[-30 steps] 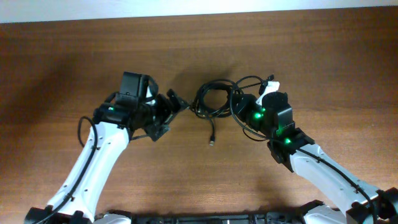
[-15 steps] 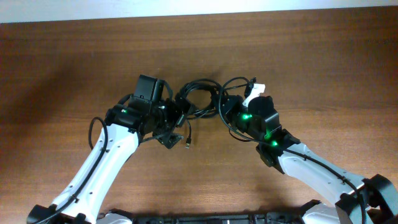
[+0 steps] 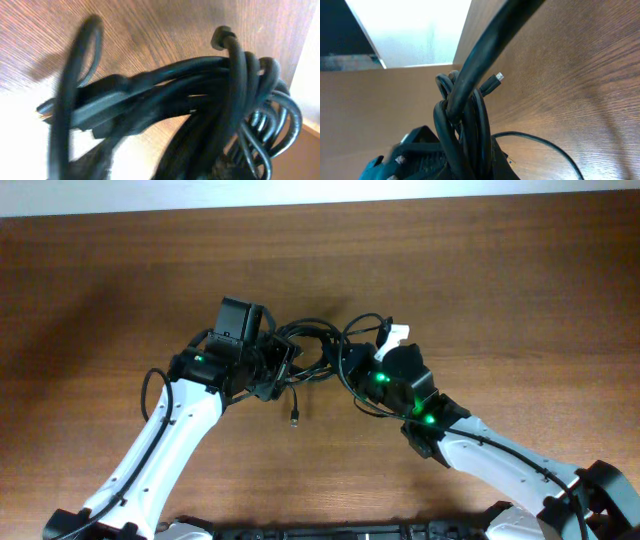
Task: Untangle cables
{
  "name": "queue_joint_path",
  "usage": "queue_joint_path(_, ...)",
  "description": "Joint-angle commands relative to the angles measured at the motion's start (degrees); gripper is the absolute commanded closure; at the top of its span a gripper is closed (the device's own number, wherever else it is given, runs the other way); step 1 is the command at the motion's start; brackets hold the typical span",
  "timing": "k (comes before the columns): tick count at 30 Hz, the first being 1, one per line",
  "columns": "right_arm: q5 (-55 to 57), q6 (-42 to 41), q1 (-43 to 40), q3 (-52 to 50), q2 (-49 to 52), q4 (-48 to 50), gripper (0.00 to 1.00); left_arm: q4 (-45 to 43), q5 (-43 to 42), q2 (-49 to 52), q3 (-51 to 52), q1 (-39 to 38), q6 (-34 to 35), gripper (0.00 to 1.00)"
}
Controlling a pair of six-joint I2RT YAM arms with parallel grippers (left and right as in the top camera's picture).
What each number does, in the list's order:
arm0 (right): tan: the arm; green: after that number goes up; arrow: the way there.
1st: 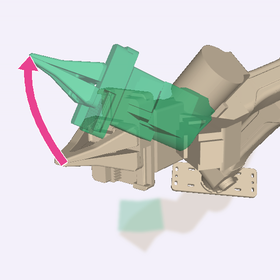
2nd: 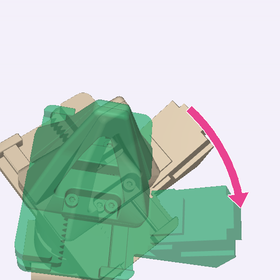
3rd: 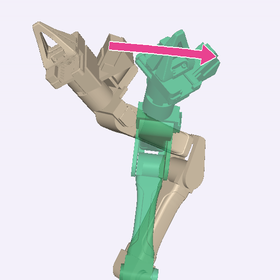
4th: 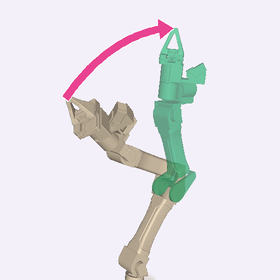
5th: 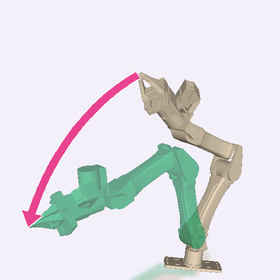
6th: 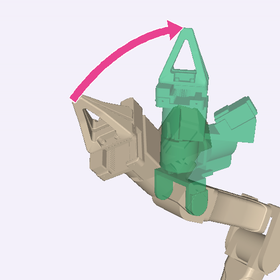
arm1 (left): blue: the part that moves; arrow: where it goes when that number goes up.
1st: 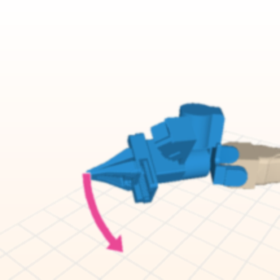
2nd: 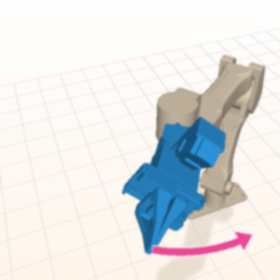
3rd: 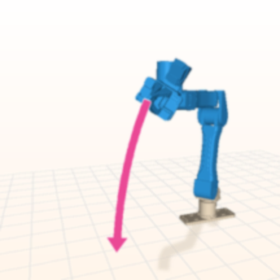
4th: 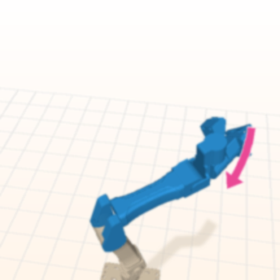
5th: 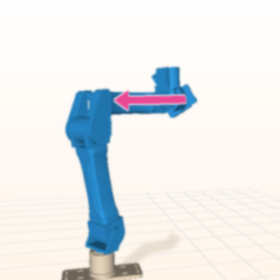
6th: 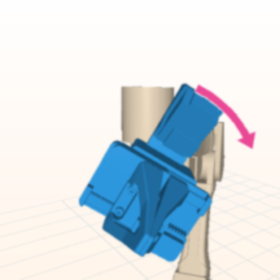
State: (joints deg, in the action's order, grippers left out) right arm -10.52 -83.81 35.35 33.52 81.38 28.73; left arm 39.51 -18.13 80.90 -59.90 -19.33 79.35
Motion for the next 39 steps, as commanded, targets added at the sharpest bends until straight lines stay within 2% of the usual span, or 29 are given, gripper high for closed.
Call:
queue_joint_path(1, 0.0, -1.4, 1.6, 0.2, -0.1, 0.7, 0.96, -0.4, 0.0, -0.3, -0.9, -0.2, 0.8, 0.66)
queue_joint_path(2, 0.0, -1.4, 1.6, 0.2, -0.1, 0.6, 0.96, -0.4, 0.0, -0.3, -0.9, -0.2, 0.8, 0.78)
queue_joint_path(4, 0.0, -1.0, 1.6, 0.2, -0.1, 0.1, 0.96, -0.4, 0.0, -0.3, -0.9, -0.2, 0.8, 0.95)
queue_joint_path(5, 0.0, -0.7, 1.6, 0.2, -0.1, 0.0, 0.96, -0.4, 0.0, -0.3, -0.9, -0.2, 0.8, 1.00)
queue_joint_path(8, -0.2, -0.5, 1.6, 0.2, -0.1, -1.6, 0.96, -0.4, 1.0, -0.3, -0.9, -0.1, 0.7, 1.00)
queue_joint_path(11, -0.9, -0.5, 1.6, 0.2, -0.1, -4.7, 0.81, -0.5, 6.2, -0.3, -0.9, 0.2, -2.1, 1.00)
queue_joint_path(13, -1.9, 0.0, 1.5, 0.2, -0.1, -7.7, 0.75, -0.5, 10.7, -0.3, -0.9, 1.2, -7.5, 1.00)
queue_joint_path(15, -3.2, 5.1, 1.4, 0.2, -0.1, -9.6, 0.62, -0.7, 13.1, -0.3, -0.9, 2.6, -13.9, 1.00)
queue_joint_path(18, -7.6, 17.7, 1.3, 0.2, -0.1, -11.7, 0.31, -3.6, 12.8, -0.4, -0.9, 6.2, -29.1, 1.00)
queue_joint_path(21, -10.8, 24.6, 0.9, 0.2, -0.1, -13.9, 0.08, -4.7, 11.3, -0.4, -0.9, 8.7, -39.5, 1.00)
queue_joint_path(26, -18.8, 35.4, -3.8, 0.2, -0.1, -21.8, 0.04, -4.9, 5.0, -0.4, -0.9, 10.3, -58.8, 1.00)
queue_joint_path(31, -36.0, 38.9, -14.1, 0.2, -0.7, -21.3, 0.04, -4.8, 4.3, -0.4, -0.9, 10.1, -64.3, 1.00)
queue_joint_path(34, -49.6, 42.5, -21.0, 0.2, -0.7, -15.4, 0.04, -5.0, 2.7, -0.4, -0.9, 10.1, -64.8, 1.00)
queue_joint_path(36, -52.3, 43.3, -23.2, 0.2, -0.7, -11.0, 0.04, -5.6, -1.2, -0.4, -0.9, 10.1, -67.4, 1.00)
queue_joint_path(39, -49.9, 43.4, -23.6, 0.2, -0.7, -4.6, 0.04, -6.2, -10.6, -0.4, -0.9, 9.2, -73.7, 1.00)
